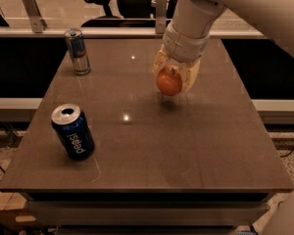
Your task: Move apple near pepsi can
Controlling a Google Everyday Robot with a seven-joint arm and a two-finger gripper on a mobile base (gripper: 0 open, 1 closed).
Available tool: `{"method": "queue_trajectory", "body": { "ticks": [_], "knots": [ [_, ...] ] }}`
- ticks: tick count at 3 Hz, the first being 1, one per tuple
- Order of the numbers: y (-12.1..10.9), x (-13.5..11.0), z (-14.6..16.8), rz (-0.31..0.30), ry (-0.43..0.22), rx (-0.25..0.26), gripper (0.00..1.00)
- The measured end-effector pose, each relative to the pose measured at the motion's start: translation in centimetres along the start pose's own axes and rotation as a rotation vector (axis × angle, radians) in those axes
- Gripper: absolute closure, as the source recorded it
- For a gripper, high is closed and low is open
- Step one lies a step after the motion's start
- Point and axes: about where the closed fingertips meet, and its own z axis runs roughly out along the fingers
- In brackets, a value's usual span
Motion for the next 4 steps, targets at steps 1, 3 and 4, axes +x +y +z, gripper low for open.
{"method": "queue_trajectory", "body": {
  "ticks": [1,3,4],
  "knots": [
    [0.7,-1.9,0.1,0.003,0.016,0.062,1.00],
    [2.3,-5.2,0.2,0.036,0.056,0.153,1.00],
    [2.9,-5.9,-0.4,0.034,0.070,0.202,1.00]
  ]
}}
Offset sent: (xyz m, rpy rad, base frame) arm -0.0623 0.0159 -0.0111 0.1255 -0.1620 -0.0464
